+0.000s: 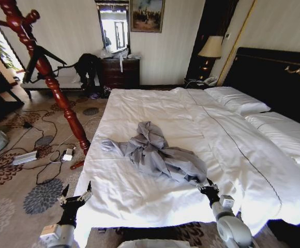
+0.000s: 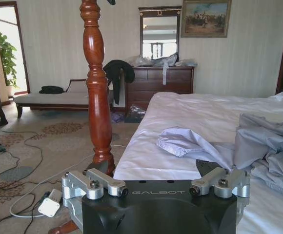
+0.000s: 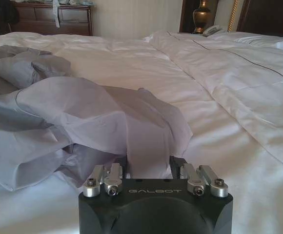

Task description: Pick up the clothes from the bed and hang them on the clothes hanger.

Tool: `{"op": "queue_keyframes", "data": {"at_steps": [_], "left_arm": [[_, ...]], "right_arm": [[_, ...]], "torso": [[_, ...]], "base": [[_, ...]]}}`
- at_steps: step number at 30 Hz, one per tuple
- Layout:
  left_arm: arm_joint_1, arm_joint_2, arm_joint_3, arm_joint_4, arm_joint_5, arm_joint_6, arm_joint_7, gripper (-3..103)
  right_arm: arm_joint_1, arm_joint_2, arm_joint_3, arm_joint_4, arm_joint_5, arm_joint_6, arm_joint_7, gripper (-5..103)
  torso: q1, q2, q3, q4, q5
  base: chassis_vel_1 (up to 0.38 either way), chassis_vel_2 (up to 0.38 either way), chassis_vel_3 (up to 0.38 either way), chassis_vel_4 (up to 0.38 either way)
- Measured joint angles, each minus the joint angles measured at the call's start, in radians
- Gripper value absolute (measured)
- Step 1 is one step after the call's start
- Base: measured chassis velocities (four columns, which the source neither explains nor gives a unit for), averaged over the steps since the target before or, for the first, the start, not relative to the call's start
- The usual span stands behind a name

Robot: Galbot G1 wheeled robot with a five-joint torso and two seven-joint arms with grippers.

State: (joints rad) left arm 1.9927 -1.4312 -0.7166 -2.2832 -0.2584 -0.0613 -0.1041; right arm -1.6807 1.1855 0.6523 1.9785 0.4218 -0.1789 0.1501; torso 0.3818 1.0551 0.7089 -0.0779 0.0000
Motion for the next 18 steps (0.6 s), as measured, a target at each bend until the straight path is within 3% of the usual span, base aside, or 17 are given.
{"op": "queue_keyframes", "data": {"at_steps": [1,4,6,10,13,18], "left_arm": [[0.0,0.0,0.0,0.0,0.0,0.0,0.0,100],[-0.002,0.004,0.004,0.0,0.0,0.004,-0.001,100],[-0.002,0.007,0.002,0.0,-0.001,0.004,0.0,100],[-0.004,0.015,-0.008,0.015,0.0,-0.004,0.007,100],[-0.003,0.01,-0.009,0.025,0.003,-0.014,0.01,100],[0.011,0.007,-0.001,0.028,0.01,-0.023,0.012,100]], "right_arm": [[0.0,0.0,0.0,0.0,0.0,0.0,0.0,48],[0.0,0.007,-0.003,0.0,-0.002,0.0,0.0,33],[0.0,0.008,-0.003,0.001,-0.003,0.0,0.0,33],[-0.015,0.003,0.008,0.018,-0.003,0.003,-0.002,11],[-0.021,-0.006,0.013,0.03,-0.001,0.003,-0.004,2],[-0.027,-0.021,0.025,0.076,0.021,0.0,-0.003,1]], "torso": [[0.0,0.0,0.0,0.0,0.0],[0.0,0.0,0.0,0.0,0.0],[0.0,0.0,0.0,0.0,0.0],[0.0,0.0,0.0,-0.0001,0.0],[0.0,0.0,0.0,-0.0001,-0.0001],[0.0,0.0,0.0,0.0,0.0]], "base": [[0.0,0.0,0.0,0.0],[0.0,0.0,0.0,0.0],[0.0,0.0,0.0,0.0],[0.0,0.0,0.0,0.0],[0.0,0.0,0.0,0.0],[0.0,0.0,0.0,0.0]]}}
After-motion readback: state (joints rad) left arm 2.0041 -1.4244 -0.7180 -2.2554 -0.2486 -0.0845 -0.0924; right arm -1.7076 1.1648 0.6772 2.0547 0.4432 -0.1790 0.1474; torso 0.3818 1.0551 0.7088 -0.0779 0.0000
